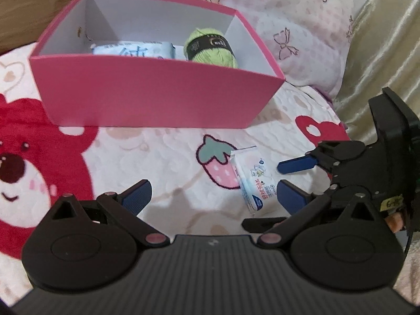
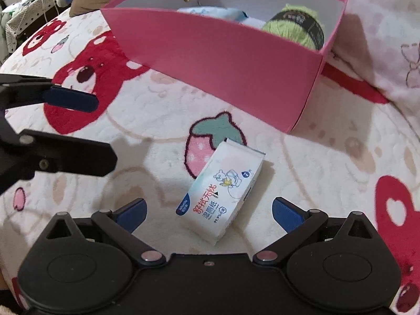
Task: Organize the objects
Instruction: 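Lower the right gripper around the small white tissue pack and close on it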
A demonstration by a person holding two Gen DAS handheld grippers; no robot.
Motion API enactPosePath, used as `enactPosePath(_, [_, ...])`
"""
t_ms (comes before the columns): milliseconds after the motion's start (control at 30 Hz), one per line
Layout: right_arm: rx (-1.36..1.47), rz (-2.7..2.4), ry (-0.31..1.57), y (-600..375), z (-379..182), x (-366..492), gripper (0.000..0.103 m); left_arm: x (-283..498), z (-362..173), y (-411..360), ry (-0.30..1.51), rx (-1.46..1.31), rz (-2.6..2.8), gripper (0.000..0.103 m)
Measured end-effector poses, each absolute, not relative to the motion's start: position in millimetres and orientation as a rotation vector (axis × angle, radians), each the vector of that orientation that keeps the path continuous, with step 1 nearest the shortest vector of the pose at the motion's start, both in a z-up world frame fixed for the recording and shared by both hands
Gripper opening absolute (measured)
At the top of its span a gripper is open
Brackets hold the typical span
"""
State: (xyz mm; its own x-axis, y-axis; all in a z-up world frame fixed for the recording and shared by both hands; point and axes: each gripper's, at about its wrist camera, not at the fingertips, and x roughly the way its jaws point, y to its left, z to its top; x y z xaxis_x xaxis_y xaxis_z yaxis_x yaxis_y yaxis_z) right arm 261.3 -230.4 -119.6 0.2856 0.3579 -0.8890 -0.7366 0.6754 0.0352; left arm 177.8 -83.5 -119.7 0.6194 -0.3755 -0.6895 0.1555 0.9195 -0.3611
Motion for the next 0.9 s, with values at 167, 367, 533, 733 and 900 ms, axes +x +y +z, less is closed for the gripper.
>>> enactPosePath(167, [-0.411,0.752,1.058,-230,-136,263,0.103,183,-135,-91,0.836,-0.319,-0.341,0.103])
enactPosePath(367, [-0.396,0.77,1.03,-237,-143,260,0.103,188,-152,-99,0.842,-0.376,-0.324,0.103])
enactPosePath(533, [-0.394,0.774,1.032,-238,-145,260,0.103,191,-161,-101,0.861,-0.452,-0.357,0.103])
enactPosePath(733, [-0.409,0.766,1.038,-236,-146,259,0.103,192,-158,-113,0.873,-0.435,-0.372,0.103])
enactPosePath(900, [-0.354,0.778,1.026,-244,-140,261,0.103,200,-165,-111,0.919,-0.468,-0.356,0.1])
